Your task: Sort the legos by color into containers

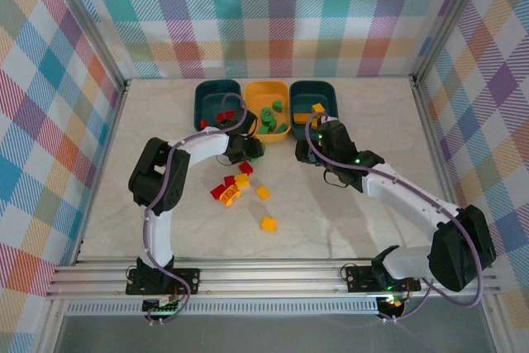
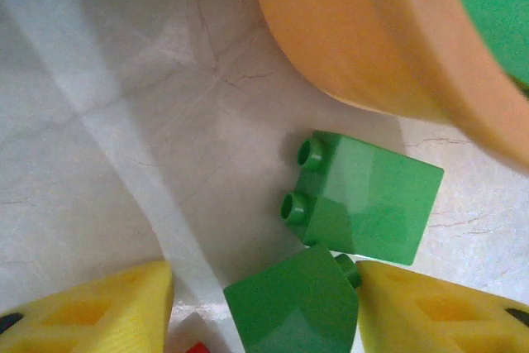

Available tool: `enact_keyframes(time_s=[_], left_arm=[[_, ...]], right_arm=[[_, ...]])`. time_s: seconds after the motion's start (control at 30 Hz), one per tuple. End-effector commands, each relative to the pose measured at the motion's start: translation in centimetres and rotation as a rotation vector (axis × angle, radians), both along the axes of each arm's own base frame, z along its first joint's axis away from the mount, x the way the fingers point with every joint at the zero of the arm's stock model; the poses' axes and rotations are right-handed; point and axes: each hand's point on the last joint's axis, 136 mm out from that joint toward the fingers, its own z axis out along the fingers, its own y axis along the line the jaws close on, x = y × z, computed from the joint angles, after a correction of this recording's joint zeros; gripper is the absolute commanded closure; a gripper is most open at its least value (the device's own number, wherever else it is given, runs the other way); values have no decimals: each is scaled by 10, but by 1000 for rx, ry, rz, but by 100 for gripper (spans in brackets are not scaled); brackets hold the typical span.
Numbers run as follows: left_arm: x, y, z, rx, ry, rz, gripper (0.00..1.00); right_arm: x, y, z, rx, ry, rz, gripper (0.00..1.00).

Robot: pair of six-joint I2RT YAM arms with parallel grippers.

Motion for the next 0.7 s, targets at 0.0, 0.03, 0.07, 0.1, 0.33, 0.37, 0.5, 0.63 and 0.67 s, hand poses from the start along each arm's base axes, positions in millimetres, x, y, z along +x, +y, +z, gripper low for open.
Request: enact_keyframes(time_s=[0.0, 0.03, 0.07, 0.1, 0.33, 0.37, 0.5, 0.63, 0.67], left_arm=[[-5, -2, 2, 18, 2, -24, 46], [-5, -2, 2, 22, -1, -29, 51], [-6, 0, 3, 28, -4, -30, 56], [-6, 0, 5, 29, -8, -34, 60], [-6, 3, 15, 27, -41, -25, 69], [-5, 2, 18, 21, -45, -24, 70], [-8, -2, 31, -3, -64, -31, 73], [-13, -6, 52, -25, -96, -36, 74], [-14, -8, 58, -34, -111, -37, 74]], right_arm=[[-1, -3, 2, 12, -11, -21, 31], [-2, -3, 1, 12, -6, -18, 31], [-3, -3, 0, 11, -1, -13, 31], [-4, -2, -1, 15, 5, -12, 31], [-10, -6, 2, 26, 3, -19, 31], [-10, -7, 3, 22, 2, -18, 31], [-10, -6, 6, 24, -3, -13, 31], [-10, -6, 3, 25, 4, -13, 32], [-10, -5, 2, 26, 6, -13, 31]])
